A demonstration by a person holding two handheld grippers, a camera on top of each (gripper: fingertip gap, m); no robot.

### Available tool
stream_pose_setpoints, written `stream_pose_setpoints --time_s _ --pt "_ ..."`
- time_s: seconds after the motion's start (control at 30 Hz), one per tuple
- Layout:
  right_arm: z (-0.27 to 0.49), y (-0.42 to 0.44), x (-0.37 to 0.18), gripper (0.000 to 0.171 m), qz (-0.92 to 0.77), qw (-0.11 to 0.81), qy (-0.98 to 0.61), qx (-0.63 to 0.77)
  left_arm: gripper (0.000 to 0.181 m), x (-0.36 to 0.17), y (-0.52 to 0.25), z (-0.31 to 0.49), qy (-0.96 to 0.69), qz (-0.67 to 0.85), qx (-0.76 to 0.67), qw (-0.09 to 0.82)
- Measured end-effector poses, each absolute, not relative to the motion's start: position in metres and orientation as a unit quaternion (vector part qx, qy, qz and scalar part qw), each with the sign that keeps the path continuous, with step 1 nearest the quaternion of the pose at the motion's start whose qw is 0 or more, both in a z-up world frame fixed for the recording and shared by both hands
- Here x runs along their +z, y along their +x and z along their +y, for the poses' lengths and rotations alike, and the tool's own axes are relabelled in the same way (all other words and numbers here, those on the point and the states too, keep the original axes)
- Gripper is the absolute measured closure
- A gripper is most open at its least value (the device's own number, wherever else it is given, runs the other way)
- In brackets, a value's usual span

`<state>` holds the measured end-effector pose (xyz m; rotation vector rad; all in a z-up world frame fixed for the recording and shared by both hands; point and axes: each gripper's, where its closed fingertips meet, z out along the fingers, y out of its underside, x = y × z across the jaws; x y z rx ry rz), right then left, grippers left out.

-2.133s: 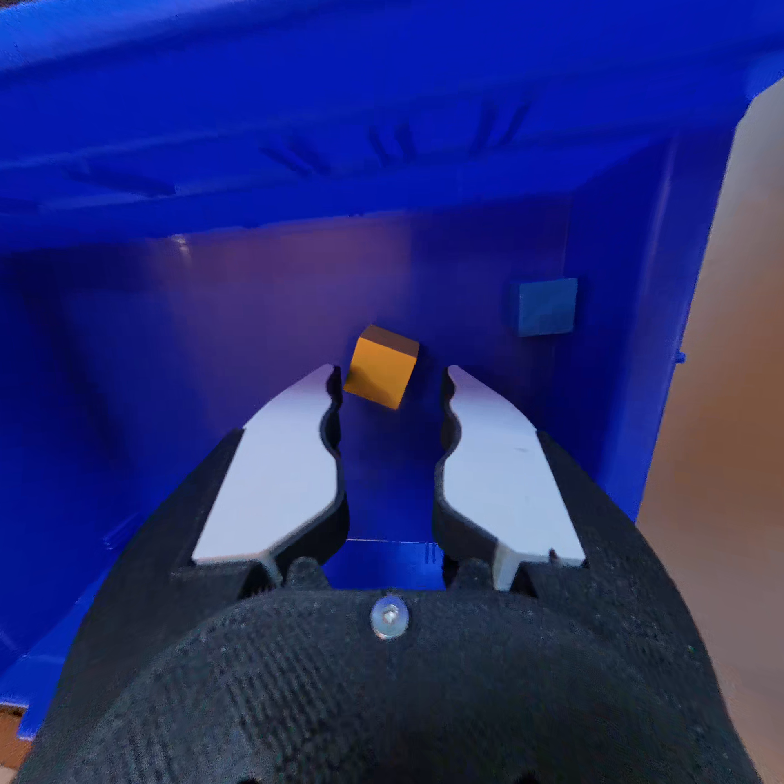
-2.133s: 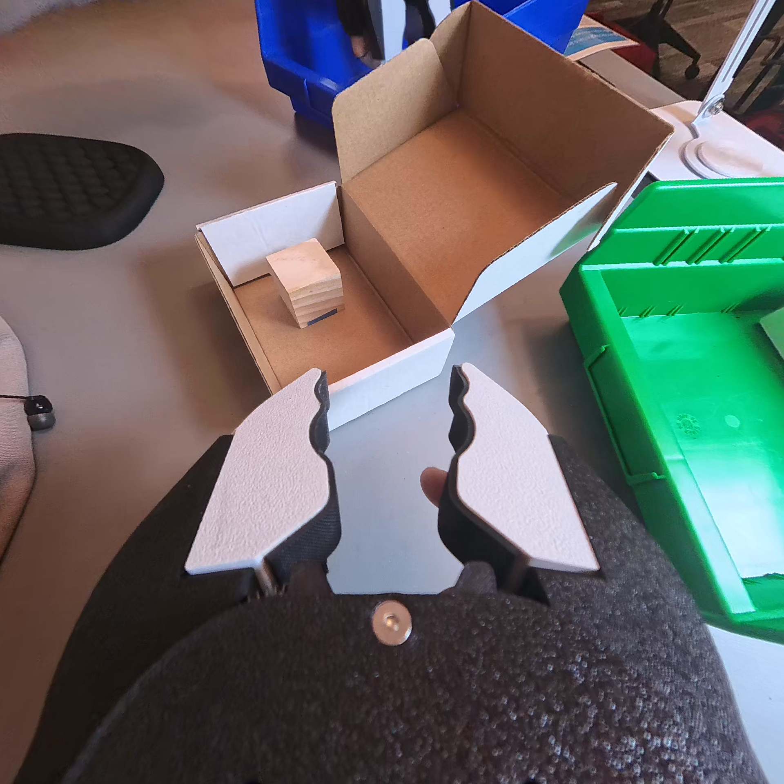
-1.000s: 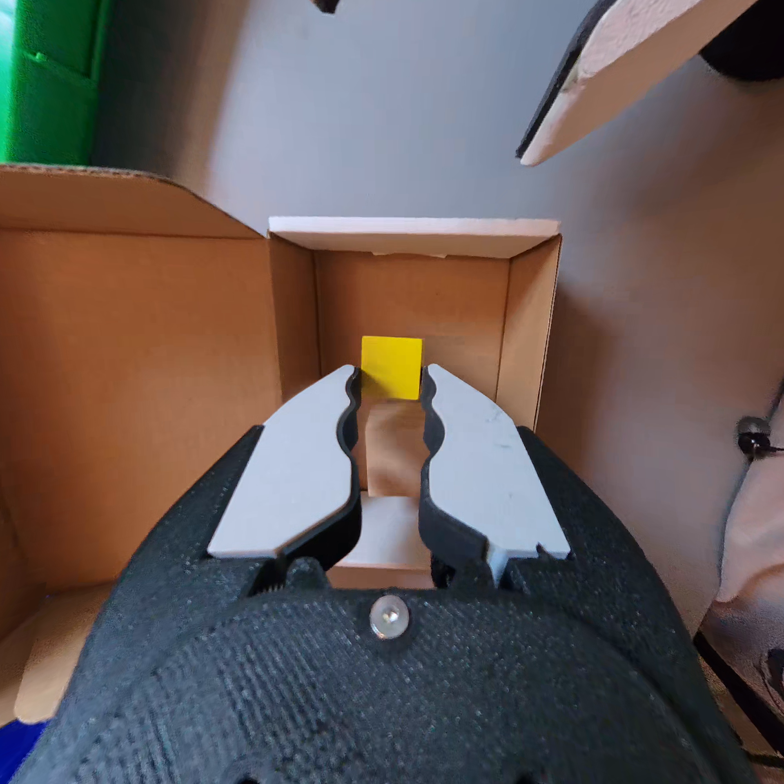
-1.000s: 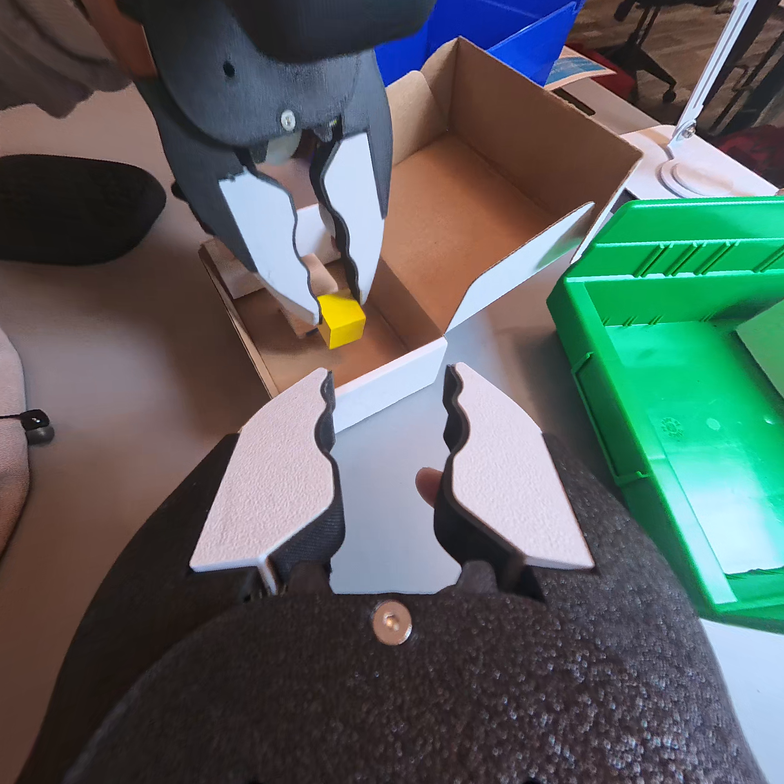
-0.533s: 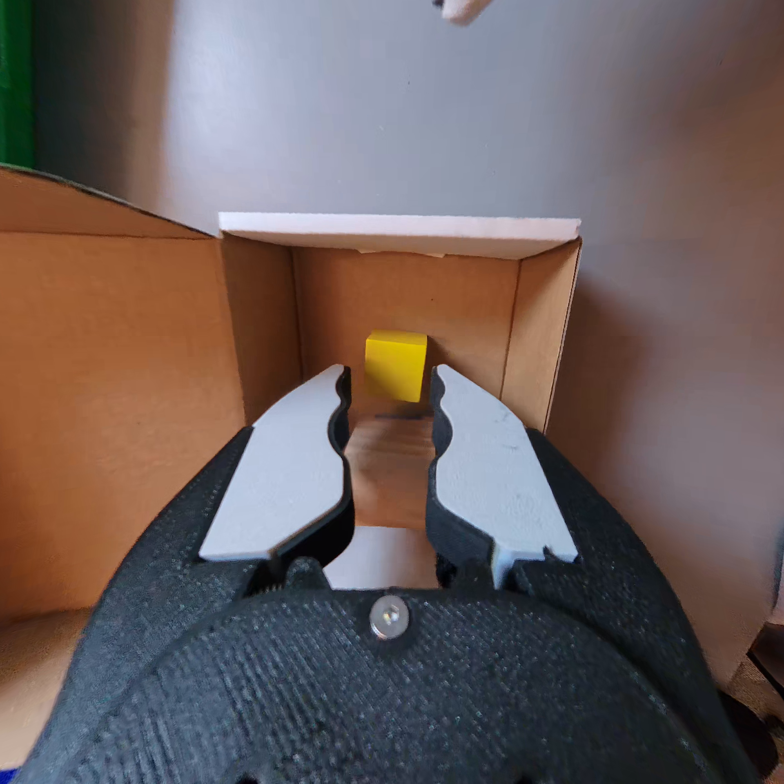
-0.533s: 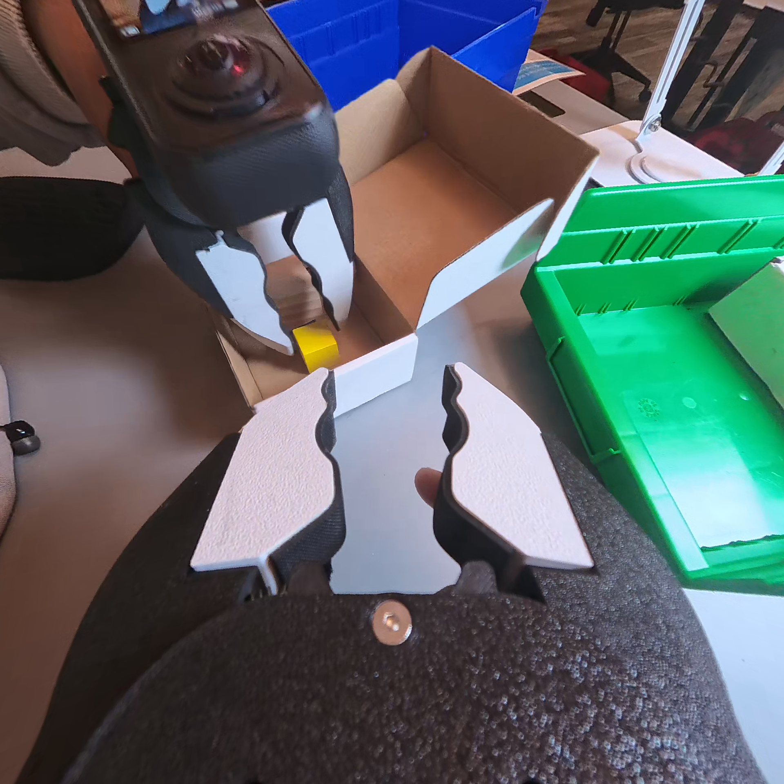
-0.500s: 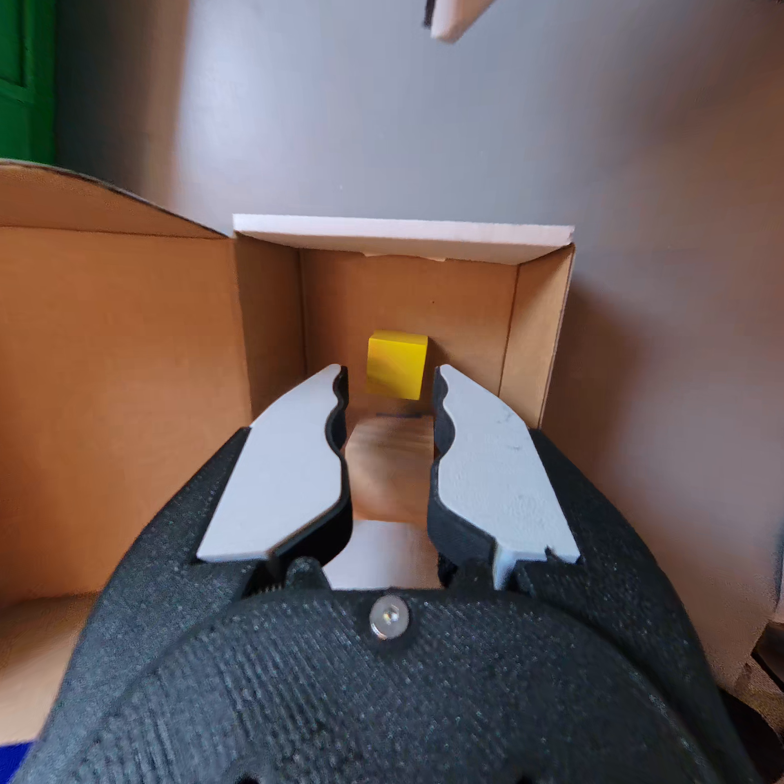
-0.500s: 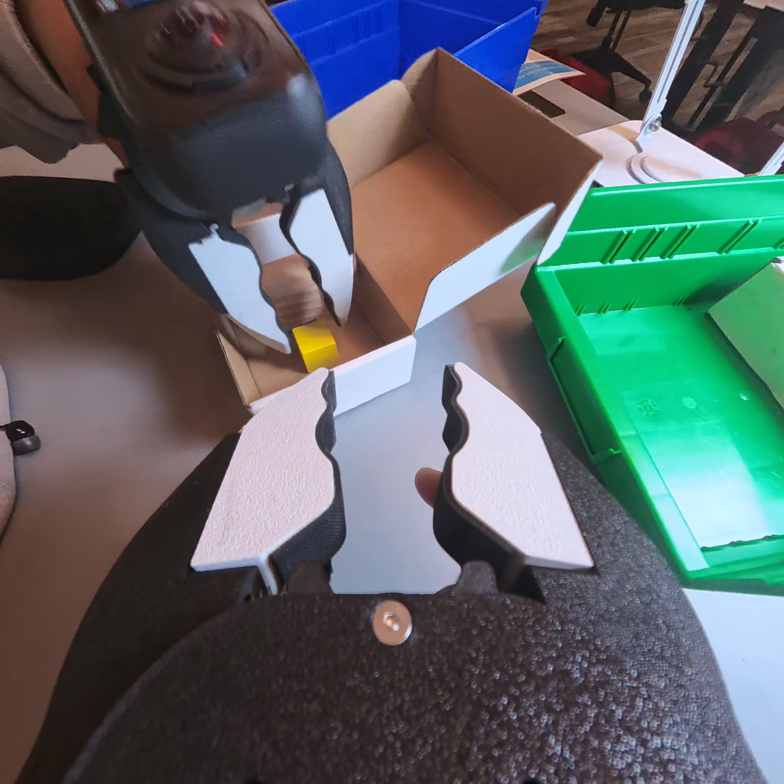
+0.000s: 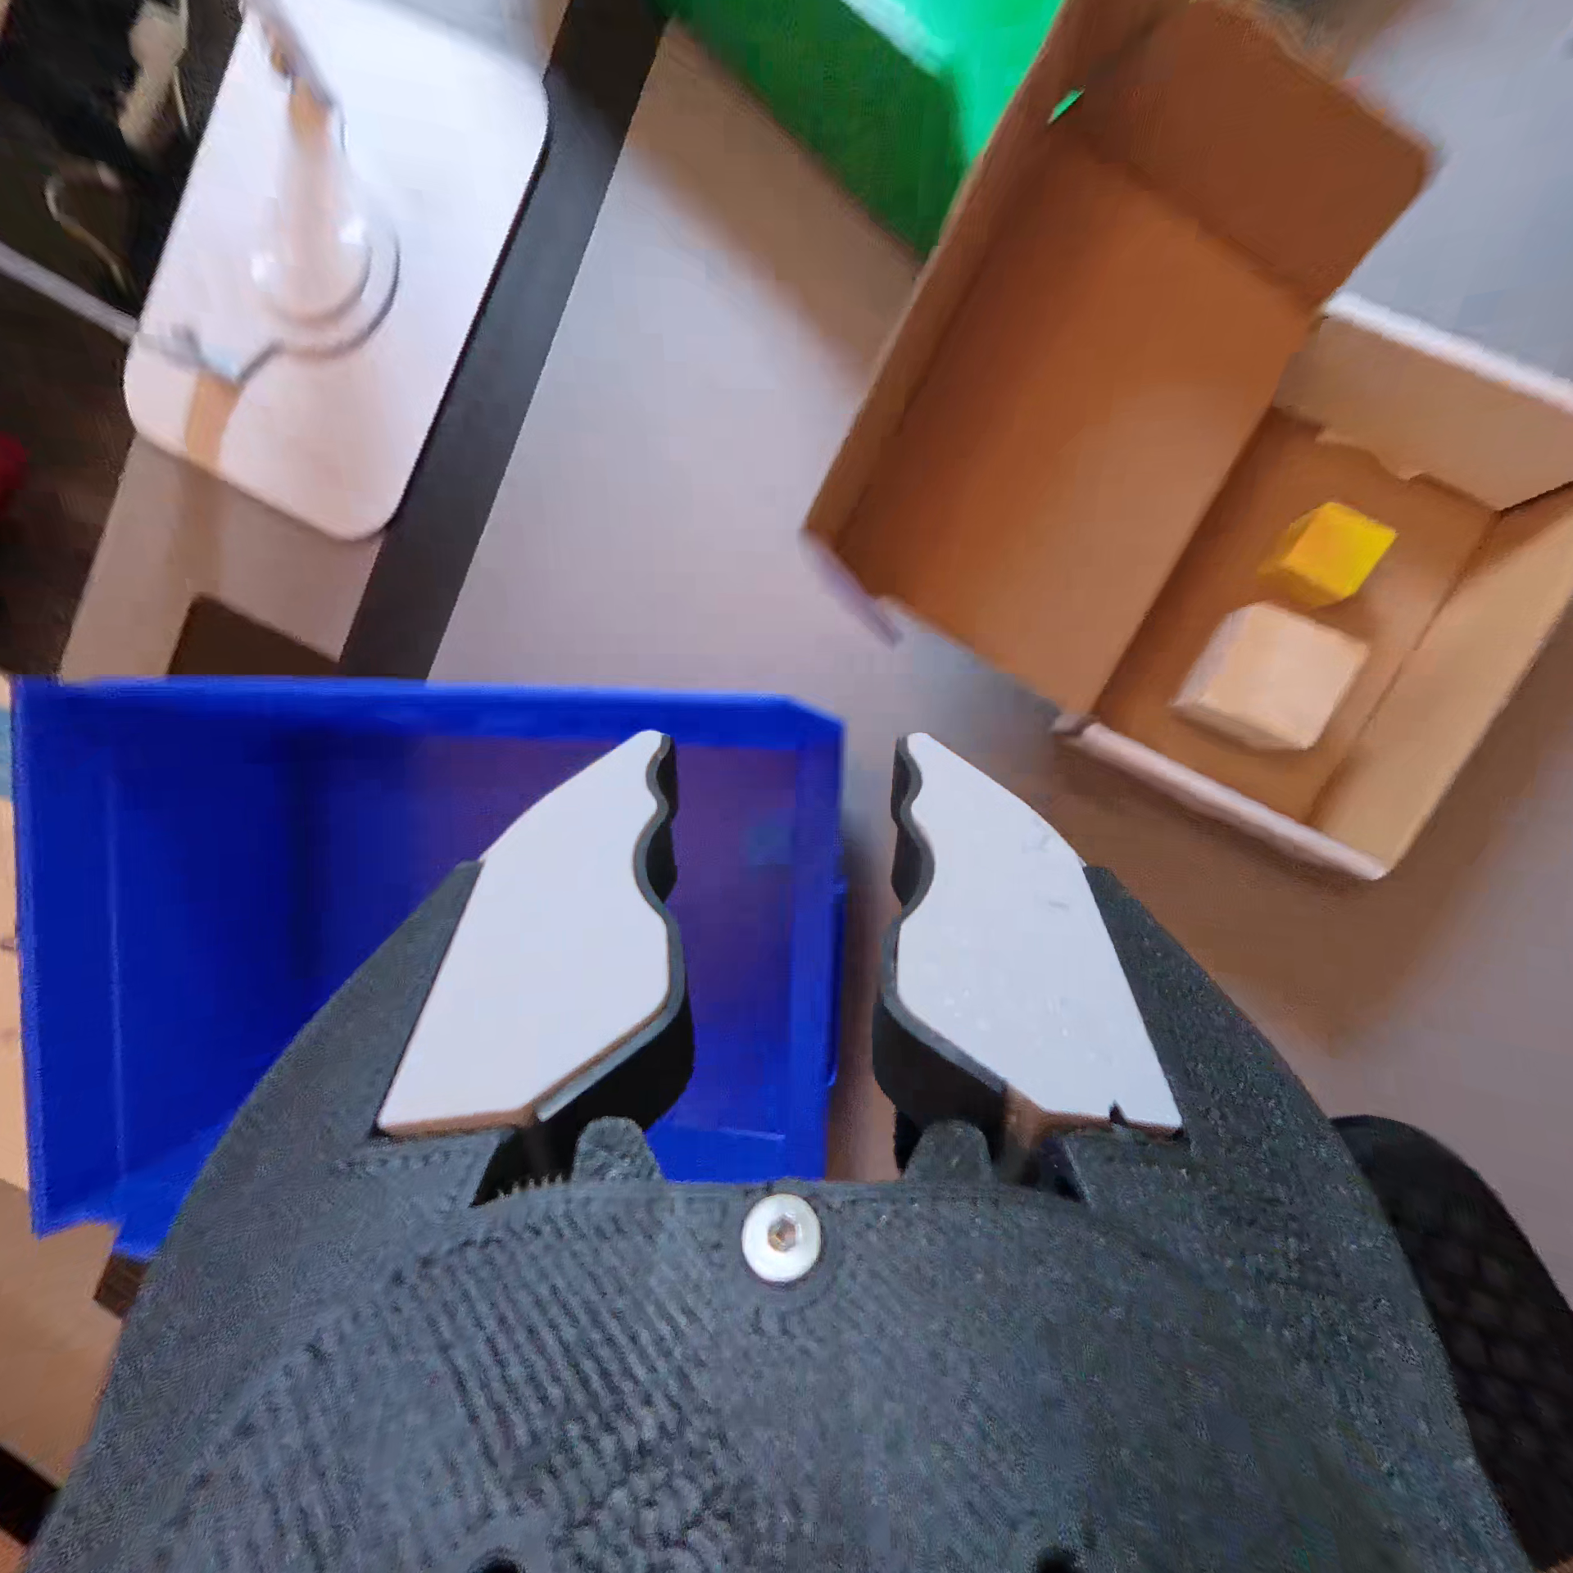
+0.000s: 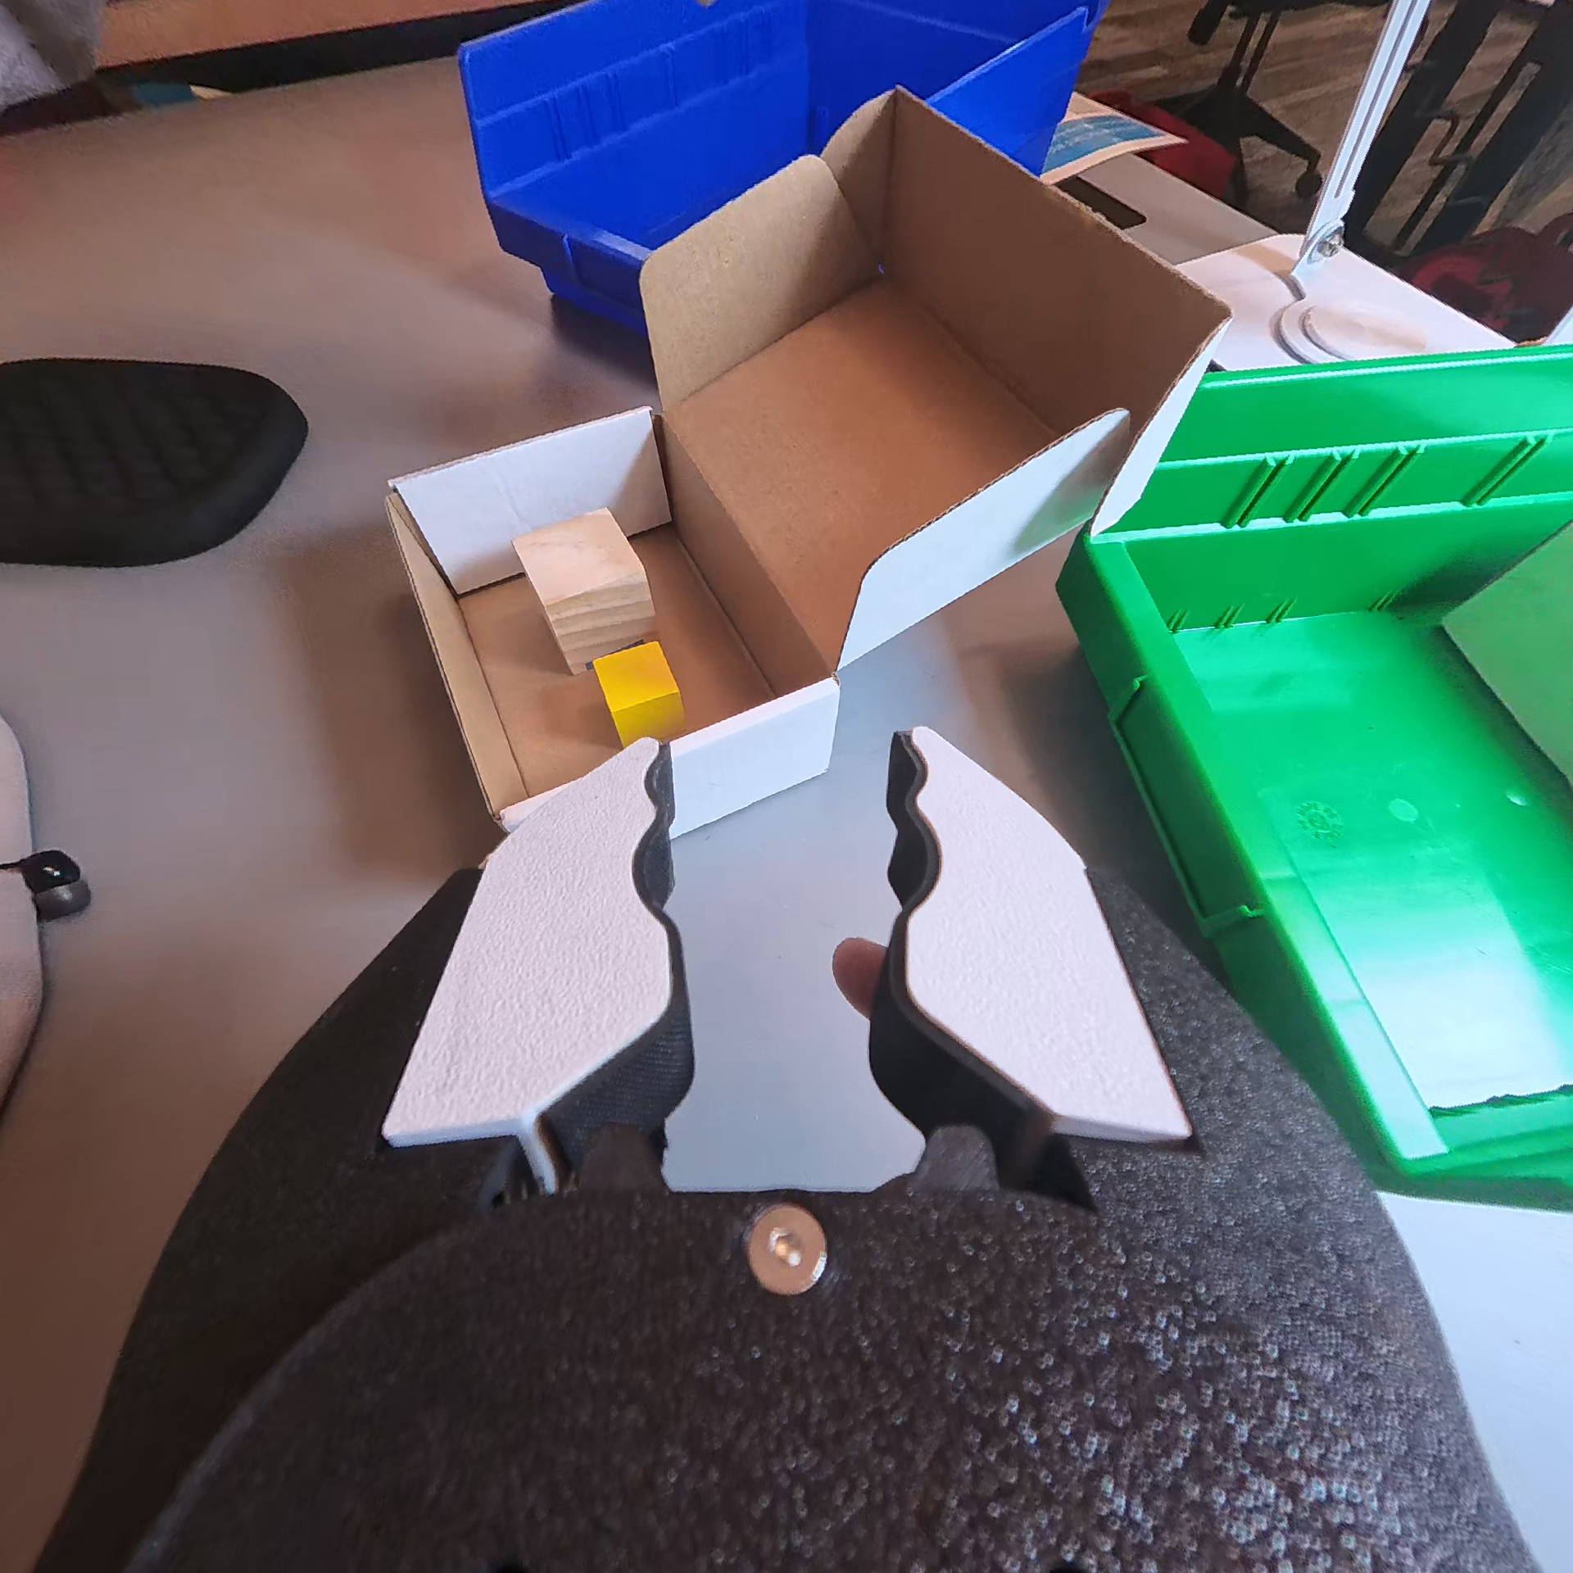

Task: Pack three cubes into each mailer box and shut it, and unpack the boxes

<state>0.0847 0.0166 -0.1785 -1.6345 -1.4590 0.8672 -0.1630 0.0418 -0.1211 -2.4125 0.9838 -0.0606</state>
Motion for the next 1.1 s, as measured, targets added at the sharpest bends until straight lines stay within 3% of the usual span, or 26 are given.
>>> stream_pose_setpoints --time_s 0.2,0.37,0.67,1.1 --pt "0.02 0.084 -0.185 0.123 -0.568 0.373 -0.65 0.34 0.132 -0.189 -0.24 0.04 -0.916 0.366 -0.027 0.159" --pt "0.027 0.082 -0.187 0.123 -0.56 0.374 -0.651 0.349 0.135 -0.23 -0.254 0.03 -0.847 0.517 -0.011 0.124" --pt "0.04 0.083 -0.19 0.123 -0.556 0.38 -0.646 0.359 0.131 -0.241 -0.239 0.032 -0.674 0.723 0.068 0.135" --pt "0.052 0.083 -0.207 0.124 -0.551 0.36 -0.661 0.361 0.139 -0.258 -0.215 0.025 -0.52 0.845 0.047 0.117"
